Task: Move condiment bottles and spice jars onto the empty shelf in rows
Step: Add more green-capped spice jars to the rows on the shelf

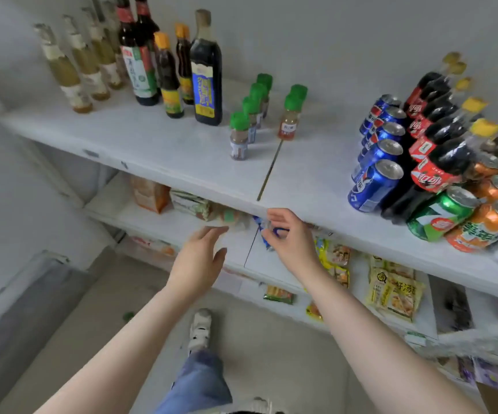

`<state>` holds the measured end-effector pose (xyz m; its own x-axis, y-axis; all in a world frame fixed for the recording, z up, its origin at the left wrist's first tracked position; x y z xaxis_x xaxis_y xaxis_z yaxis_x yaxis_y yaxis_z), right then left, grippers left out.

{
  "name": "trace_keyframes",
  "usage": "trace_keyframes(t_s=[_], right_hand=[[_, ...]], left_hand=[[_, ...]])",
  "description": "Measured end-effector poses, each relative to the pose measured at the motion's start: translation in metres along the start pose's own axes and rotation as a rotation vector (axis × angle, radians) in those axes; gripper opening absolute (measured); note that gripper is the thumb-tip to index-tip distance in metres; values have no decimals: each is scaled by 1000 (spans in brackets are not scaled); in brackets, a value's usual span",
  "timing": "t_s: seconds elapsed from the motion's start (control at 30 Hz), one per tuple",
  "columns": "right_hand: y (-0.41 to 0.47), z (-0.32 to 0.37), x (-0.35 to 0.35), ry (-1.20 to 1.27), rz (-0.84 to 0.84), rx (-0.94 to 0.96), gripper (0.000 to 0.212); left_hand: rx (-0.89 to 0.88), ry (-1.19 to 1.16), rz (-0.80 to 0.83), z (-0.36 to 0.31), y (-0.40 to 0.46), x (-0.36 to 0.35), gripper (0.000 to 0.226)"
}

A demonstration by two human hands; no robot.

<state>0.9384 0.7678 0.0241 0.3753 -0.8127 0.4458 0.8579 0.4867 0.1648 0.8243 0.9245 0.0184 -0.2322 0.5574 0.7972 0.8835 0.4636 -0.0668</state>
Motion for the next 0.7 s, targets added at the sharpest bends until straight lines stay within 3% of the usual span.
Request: trace_keyframes(t_s=[0.43,0.7], right_hand=[[-126,11,-178,-374,662,171,45],[-180,24,-309,-574,872,160,46]], left_hand=[[555,98,5,196,-194,7,47],[757,101,111,309,-277,40,51]])
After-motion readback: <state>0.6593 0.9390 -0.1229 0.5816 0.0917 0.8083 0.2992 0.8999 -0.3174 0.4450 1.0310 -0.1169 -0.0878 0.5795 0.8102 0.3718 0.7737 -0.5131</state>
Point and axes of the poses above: each hand's wrist, its own y-axis towards the middle knuckle, its own x-axis out of the back of the hand, z = x × y, the point moved 2 cm from there along y, towards the middle knuckle, and after that the axes turned 11 degrees about x, right-handed, at the moved point
